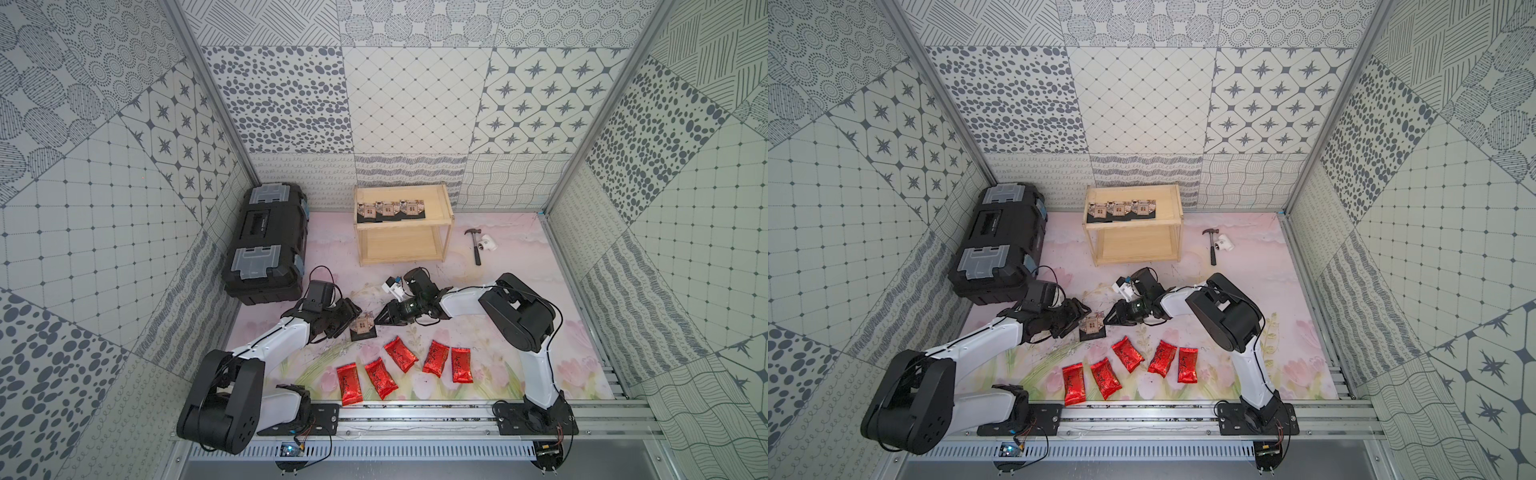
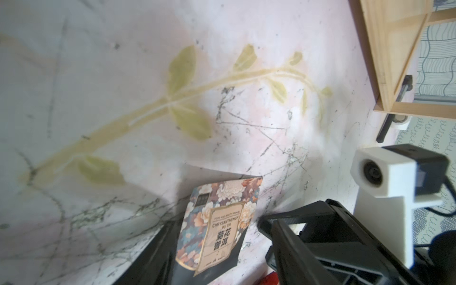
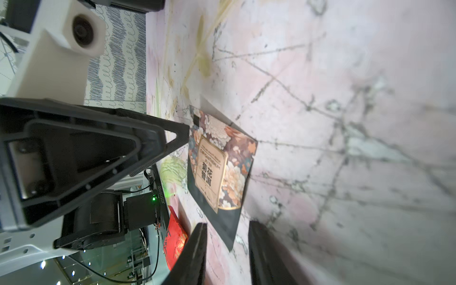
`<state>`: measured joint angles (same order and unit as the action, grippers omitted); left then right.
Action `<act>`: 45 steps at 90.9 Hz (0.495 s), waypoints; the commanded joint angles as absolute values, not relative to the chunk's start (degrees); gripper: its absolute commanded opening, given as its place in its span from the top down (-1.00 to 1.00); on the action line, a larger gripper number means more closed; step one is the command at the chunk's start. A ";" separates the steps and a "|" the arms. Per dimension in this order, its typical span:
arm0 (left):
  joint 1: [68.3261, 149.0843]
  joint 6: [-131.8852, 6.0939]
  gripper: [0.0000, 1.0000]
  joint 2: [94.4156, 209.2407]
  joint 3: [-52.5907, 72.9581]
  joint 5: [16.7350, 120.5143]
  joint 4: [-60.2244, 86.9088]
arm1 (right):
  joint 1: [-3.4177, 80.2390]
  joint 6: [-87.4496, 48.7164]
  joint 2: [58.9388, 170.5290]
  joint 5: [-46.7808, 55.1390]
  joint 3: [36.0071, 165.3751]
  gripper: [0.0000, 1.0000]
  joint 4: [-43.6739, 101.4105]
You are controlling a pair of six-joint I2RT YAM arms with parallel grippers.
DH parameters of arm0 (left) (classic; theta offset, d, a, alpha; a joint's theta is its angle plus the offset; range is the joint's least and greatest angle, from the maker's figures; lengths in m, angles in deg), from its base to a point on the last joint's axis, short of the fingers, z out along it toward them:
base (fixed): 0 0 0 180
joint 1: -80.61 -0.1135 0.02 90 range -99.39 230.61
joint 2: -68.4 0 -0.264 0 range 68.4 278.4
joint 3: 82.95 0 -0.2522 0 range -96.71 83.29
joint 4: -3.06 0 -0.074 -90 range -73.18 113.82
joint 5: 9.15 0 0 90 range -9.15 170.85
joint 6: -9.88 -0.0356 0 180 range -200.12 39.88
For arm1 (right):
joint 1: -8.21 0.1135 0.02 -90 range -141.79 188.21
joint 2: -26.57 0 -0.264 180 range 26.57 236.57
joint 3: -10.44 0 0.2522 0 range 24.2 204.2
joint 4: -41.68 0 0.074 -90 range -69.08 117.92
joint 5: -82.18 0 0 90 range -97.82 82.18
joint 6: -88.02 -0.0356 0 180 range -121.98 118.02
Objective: Place the tea bags on the shelf by color
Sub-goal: Pick up the tea bag from the center of the board.
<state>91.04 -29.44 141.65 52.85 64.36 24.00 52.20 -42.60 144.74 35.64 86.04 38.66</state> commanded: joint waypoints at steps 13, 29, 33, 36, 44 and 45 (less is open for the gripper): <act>91.13 -33.07 -0.19 136.24 53.40 63.17 24.07 | 51.74 -44.12 141.46 33.64 84.39 0.34 42.40; 91.29 -32.83 -0.17 138.10 54.17 62.86 20.95 | 51.83 -44.31 141.62 34.04 85.01 0.35 42.42; 91.37 -32.55 -0.17 138.89 54.55 62.72 19.60 | 51.82 -44.44 141.62 34.08 85.08 0.35 42.50; 91.41 -32.33 -0.17 139.21 54.83 62.52 18.49 | 51.86 -44.54 141.67 34.06 85.03 0.35 42.59; 91.87 -32.02 -0.17 140.33 54.99 62.48 16.64 | 51.93 -45.08 141.85 34.14 84.91 0.35 43.15; 92.04 -32.03 -0.17 140.44 54.99 62.53 16.51 | 51.91 -45.11 141.87 34.17 84.96 0.34 43.22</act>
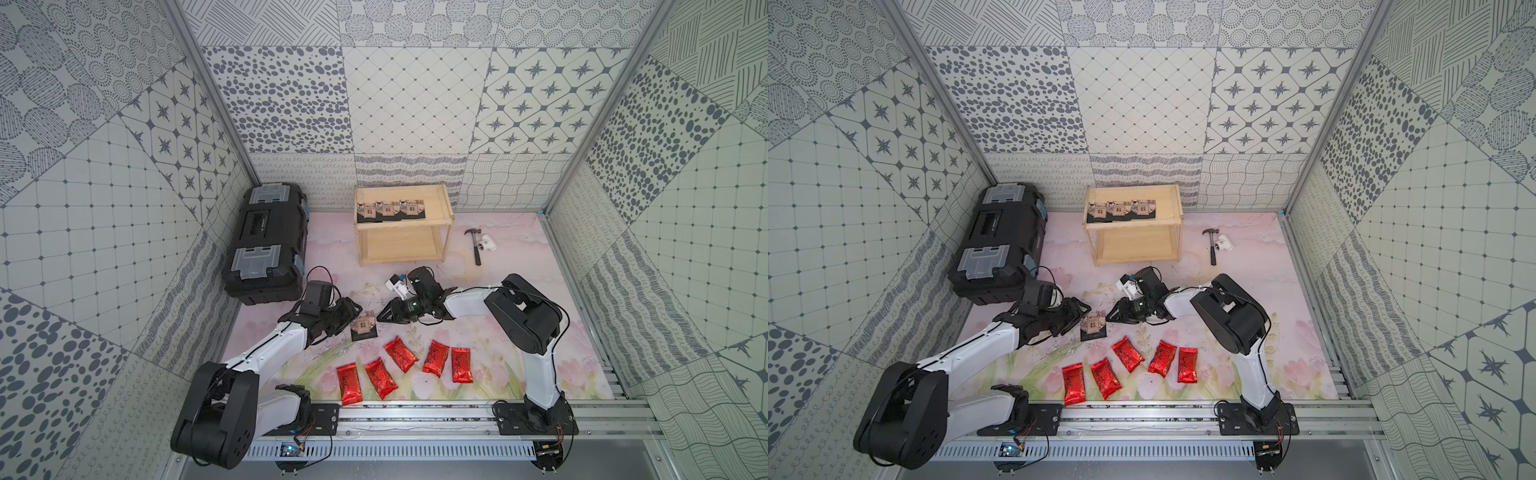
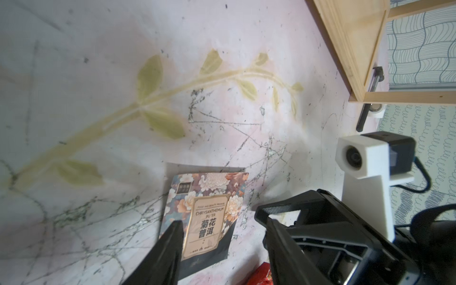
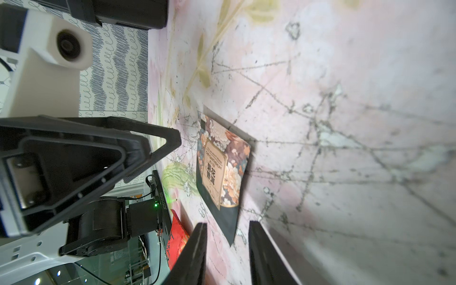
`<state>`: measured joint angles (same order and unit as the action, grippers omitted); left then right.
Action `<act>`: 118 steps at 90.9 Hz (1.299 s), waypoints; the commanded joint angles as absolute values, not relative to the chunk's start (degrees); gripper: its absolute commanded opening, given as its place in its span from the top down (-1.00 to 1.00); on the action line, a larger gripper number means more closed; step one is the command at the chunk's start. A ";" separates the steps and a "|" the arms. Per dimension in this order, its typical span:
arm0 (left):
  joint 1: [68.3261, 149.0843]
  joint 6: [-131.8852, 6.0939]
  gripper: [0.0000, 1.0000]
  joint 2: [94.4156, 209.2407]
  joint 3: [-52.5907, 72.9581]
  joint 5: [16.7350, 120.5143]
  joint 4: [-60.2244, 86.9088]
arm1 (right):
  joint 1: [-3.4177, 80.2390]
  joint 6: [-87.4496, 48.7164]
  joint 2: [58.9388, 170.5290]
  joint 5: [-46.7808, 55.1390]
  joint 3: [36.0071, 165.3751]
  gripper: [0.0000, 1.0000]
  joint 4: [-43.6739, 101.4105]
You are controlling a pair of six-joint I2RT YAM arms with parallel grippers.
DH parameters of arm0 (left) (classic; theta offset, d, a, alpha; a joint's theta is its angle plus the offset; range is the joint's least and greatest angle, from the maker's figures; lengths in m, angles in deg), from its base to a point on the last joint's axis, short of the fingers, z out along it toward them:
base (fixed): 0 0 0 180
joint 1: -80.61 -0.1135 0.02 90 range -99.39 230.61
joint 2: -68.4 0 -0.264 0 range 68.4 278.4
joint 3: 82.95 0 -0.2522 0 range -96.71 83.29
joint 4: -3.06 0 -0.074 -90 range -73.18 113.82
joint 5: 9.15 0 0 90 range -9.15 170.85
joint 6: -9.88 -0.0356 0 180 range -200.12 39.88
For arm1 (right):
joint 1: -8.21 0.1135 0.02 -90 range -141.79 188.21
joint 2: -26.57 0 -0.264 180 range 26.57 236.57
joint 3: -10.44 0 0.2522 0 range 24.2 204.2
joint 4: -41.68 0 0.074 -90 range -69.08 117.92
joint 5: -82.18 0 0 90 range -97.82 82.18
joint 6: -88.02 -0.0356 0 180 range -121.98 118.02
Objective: Place the tea bags on the shelf by color
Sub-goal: Pick up the tea bag from the center of the board.
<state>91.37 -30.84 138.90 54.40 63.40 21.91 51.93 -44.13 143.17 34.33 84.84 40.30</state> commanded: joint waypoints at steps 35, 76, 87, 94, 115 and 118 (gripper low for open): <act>92.51 -31.07 -0.17 142.53 59.07 63.80 13.39 | 52.59 -47.80 144.08 34.30 86.49 0.34 43.56; 92.56 -30.11 -0.18 141.58 61.88 63.81 12.31 | 53.36 -52.23 149.26 35.36 89.79 0.35 42.72; 92.56 -30.11 -0.17 141.37 62.17 63.81 12.28 | 53.30 -53.69 149.96 36.26 90.73 0.40 44.40; 92.52 -29.95 -0.18 141.47 62.32 63.67 12.07 | 53.27 -55.02 150.46 36.94 91.27 0.48 45.98; 92.27 -29.94 -0.18 139.34 60.21 63.22 13.96 | 52.56 -55.68 149.79 37.40 90.69 1.00 48.66; 92.02 -29.94 -0.19 138.78 59.09 62.70 14.86 | 52.26 -55.68 149.36 37.59 90.23 1.00 49.34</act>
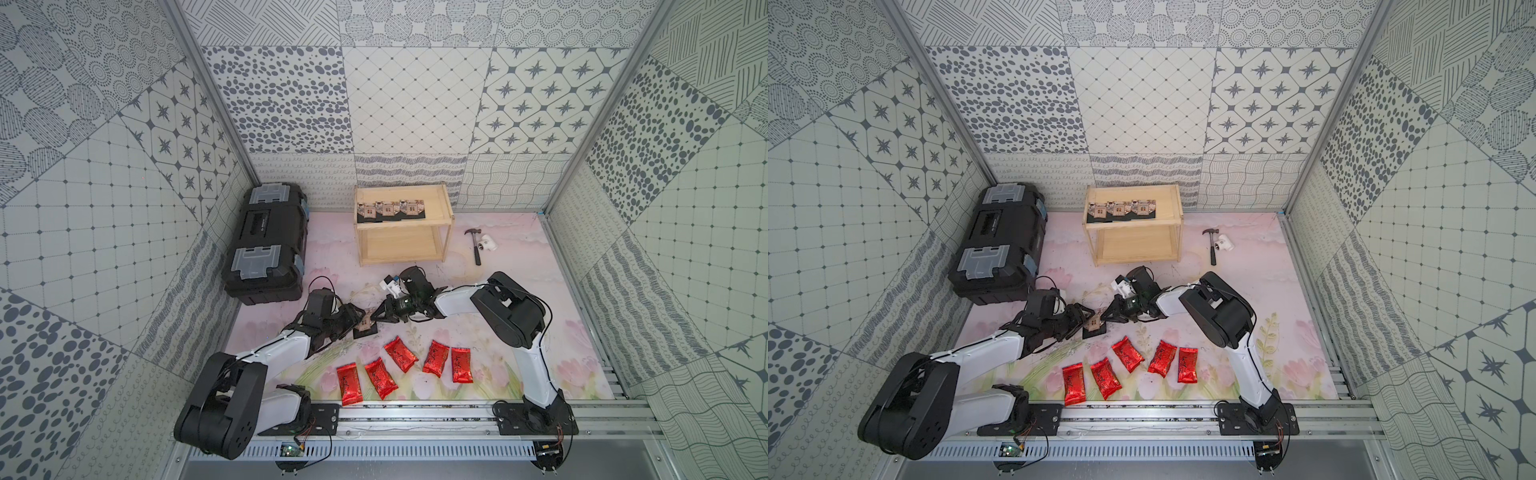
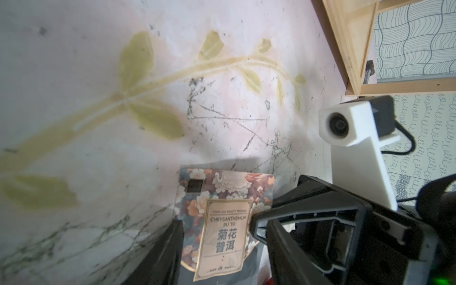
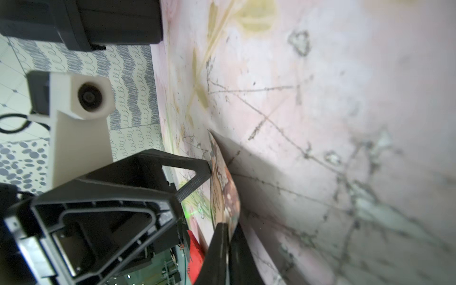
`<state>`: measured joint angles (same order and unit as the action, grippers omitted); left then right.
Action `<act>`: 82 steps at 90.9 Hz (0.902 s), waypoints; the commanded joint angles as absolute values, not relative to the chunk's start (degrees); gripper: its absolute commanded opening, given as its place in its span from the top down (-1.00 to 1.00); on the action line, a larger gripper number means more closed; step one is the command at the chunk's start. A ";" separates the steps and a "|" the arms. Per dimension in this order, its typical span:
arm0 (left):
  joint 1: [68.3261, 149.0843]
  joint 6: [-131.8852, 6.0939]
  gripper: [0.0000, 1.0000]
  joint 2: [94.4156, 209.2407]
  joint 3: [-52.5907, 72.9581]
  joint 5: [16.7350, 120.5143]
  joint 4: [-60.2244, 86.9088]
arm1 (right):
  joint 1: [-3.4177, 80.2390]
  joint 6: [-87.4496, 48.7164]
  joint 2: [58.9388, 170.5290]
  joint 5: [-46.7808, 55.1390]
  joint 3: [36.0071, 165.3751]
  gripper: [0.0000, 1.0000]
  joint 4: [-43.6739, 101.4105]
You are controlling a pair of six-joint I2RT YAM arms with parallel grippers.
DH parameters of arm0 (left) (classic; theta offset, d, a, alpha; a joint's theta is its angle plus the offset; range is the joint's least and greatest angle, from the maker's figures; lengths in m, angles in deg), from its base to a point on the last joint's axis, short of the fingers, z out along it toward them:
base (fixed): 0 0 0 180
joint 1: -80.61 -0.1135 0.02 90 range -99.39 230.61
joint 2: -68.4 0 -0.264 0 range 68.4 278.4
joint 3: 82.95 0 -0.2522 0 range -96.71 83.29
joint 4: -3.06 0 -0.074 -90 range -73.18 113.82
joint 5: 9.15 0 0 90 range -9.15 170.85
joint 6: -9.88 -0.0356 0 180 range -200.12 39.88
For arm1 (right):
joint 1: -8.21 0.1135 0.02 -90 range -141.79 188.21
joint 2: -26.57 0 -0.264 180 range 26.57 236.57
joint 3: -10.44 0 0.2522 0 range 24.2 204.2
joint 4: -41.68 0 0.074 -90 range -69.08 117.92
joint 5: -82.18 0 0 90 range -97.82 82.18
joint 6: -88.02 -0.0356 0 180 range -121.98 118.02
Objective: Place the tea bags on the shelf by color
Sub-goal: Pick up the tea bag from the center of the board.
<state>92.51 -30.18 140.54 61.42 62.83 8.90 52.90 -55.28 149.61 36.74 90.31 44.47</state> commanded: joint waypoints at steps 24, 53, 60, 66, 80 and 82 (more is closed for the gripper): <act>88.35 -27.26 -0.31 136.44 52.50 50.56 13.51 | 47.12 -52.66 141.03 42.01 82.80 1.00 56.63; 86.33 -22.15 -0.34 142.12 48.97 33.07 -2.45 | 43.87 -51.61 134.21 49.82 80.51 1.00 59.00; 86.42 -22.16 -0.31 142.22 49.23 32.29 -3.75 | 44.19 -51.97 134.35 50.43 81.58 1.00 58.95; 86.41 -22.15 -0.26 141.70 49.52 32.09 -4.62 | 44.46 -52.47 134.92 51.06 82.63 1.00 58.96; 86.39 -22.67 0.09 140.20 49.62 32.56 -4.19 | 44.97 -53.19 136.09 51.72 83.90 1.00 59.36; 86.36 -22.73 0.18 140.09 49.56 32.55 -4.14 | 45.04 -53.32 136.26 51.74 84.02 1.00 59.38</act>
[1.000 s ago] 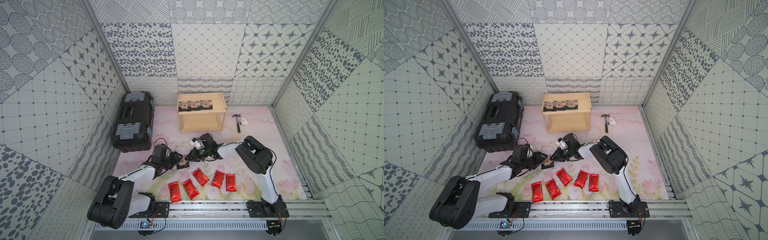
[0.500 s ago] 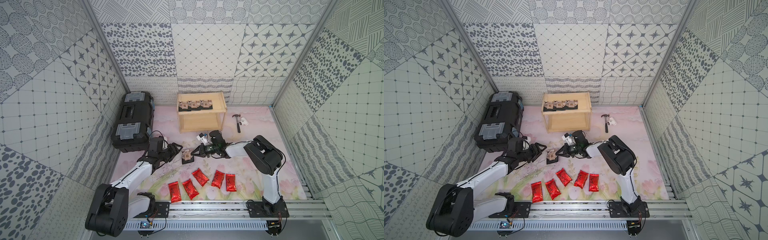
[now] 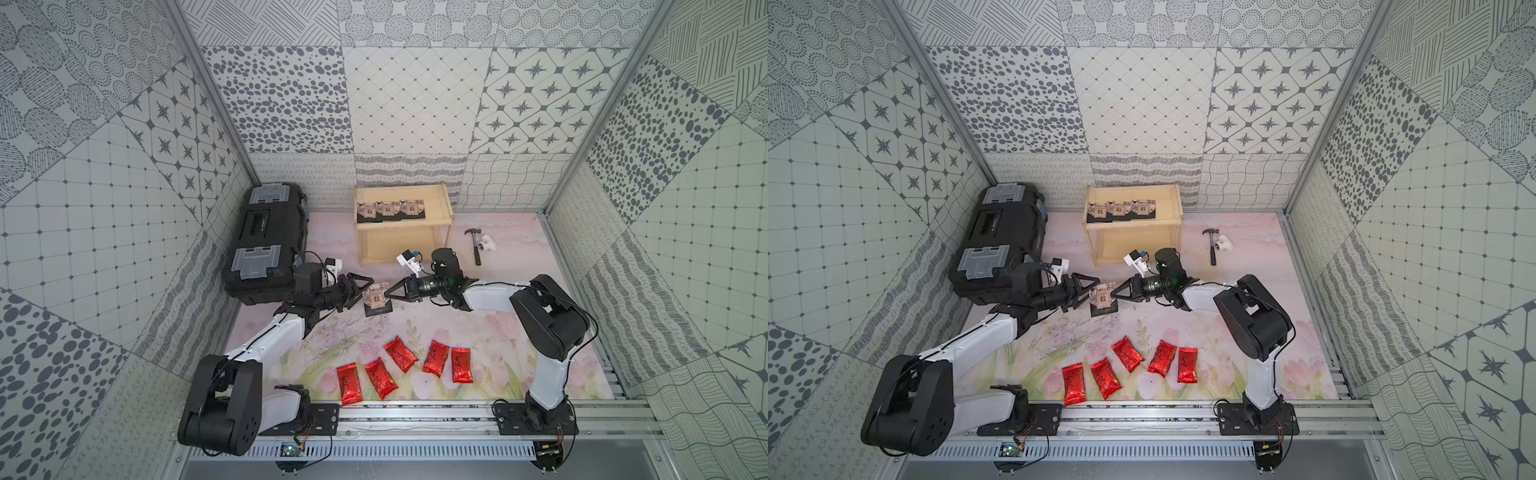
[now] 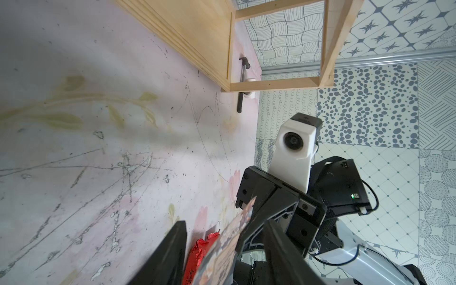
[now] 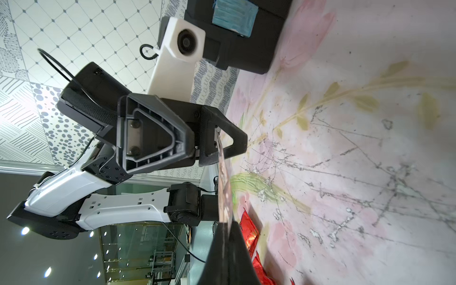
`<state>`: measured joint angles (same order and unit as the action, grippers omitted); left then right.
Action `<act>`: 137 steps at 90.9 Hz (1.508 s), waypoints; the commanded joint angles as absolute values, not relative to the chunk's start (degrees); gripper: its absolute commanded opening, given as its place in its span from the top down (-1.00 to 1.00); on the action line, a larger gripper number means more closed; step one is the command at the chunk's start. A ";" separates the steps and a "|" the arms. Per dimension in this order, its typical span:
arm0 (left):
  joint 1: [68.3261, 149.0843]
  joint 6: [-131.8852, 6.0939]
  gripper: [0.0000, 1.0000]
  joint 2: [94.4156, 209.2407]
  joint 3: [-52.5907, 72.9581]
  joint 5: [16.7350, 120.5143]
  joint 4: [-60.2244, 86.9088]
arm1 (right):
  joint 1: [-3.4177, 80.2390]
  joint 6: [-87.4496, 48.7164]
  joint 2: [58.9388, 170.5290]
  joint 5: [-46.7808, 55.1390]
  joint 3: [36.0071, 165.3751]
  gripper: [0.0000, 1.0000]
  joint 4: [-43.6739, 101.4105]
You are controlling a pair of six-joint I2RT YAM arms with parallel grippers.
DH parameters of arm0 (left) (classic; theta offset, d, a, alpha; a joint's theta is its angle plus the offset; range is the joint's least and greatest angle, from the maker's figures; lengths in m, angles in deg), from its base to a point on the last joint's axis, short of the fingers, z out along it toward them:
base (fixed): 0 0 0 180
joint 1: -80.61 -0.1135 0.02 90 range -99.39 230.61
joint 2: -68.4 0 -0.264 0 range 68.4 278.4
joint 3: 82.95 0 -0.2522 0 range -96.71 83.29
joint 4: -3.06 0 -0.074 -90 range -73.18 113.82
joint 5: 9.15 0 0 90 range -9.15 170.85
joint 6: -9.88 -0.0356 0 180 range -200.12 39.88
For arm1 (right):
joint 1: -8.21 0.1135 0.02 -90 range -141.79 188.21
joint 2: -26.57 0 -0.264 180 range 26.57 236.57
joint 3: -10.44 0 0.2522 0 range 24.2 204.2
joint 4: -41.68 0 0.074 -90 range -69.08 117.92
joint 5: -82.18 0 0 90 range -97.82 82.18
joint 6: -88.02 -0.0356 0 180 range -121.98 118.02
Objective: Place the tea bags on the shelf by color
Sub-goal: Pick up the tea bag from the center of the board.
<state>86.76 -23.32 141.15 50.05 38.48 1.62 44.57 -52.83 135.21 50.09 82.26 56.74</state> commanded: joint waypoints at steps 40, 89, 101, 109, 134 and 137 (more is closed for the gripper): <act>86.38 -26.16 0.95 136.03 49.97 35.62 2.10 | 44.78 -52.38 135.76 51.42 84.24 1.00 57.63; 88.03 -9.50 1.00 135.97 49.26 46.98 -18.44 | 42.81 -74.93 112.41 14.98 68.38 0.06 69.06; 89.71 -6.58 1.00 137.43 45.61 52.47 -20.46 | 44.31 -77.87 106.84 6.97 64.26 -0.06 69.24; 90.64 -4.87 1.00 139.27 42.38 55.15 -21.28 | 45.26 -79.68 106.27 5.65 64.24 -0.14 70.35; 93.35 3.05 1.00 149.19 35.79 57.39 -33.50 | 47.23 -84.67 110.39 6.78 67.37 -0.28 77.25; 93.80 3.75 1.00 150.17 35.48 57.43 -34.76 | 47.30 -84.85 111.05 7.06 67.98 -0.28 77.93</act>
<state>92.22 -4.52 145.30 38.30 53.22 -20.04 46.56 -82.36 108.39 7.49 65.19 71.69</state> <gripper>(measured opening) 0.067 0.634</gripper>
